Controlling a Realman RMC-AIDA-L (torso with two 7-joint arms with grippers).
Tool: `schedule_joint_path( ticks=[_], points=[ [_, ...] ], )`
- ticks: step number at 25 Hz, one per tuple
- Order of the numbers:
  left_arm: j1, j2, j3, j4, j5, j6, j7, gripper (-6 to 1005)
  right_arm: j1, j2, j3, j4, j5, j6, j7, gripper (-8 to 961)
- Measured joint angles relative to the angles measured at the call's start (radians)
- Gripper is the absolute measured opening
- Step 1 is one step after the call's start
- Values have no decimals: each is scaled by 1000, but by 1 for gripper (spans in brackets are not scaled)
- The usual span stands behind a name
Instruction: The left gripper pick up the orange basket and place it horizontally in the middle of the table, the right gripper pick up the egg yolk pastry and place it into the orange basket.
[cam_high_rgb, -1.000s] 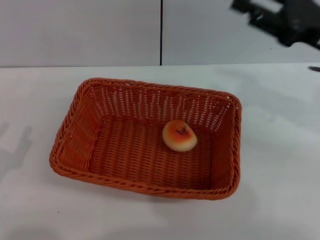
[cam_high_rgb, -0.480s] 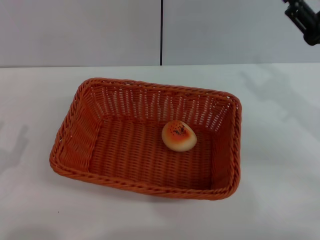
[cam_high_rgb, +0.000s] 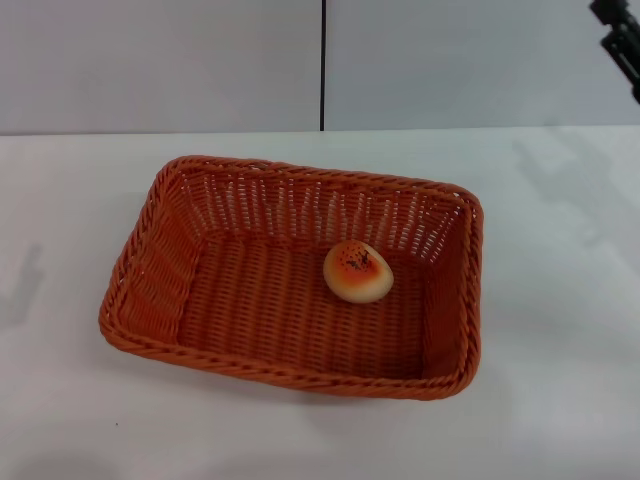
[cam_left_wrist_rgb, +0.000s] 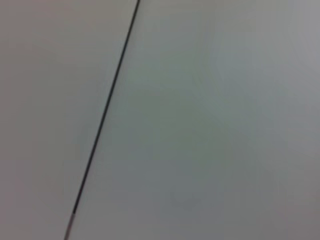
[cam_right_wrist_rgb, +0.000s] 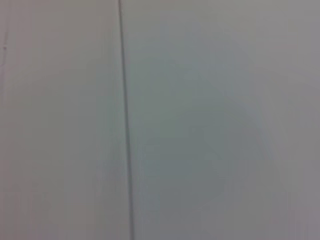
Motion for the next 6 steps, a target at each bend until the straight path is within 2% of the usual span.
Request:
schedule_joint_path(
  ticks=[6],
  points=[
    [-11, -2, -33, -4, -1, -12, 16, 648, -25, 0, 70, 51, 1, 0, -64, 587]
  ],
)
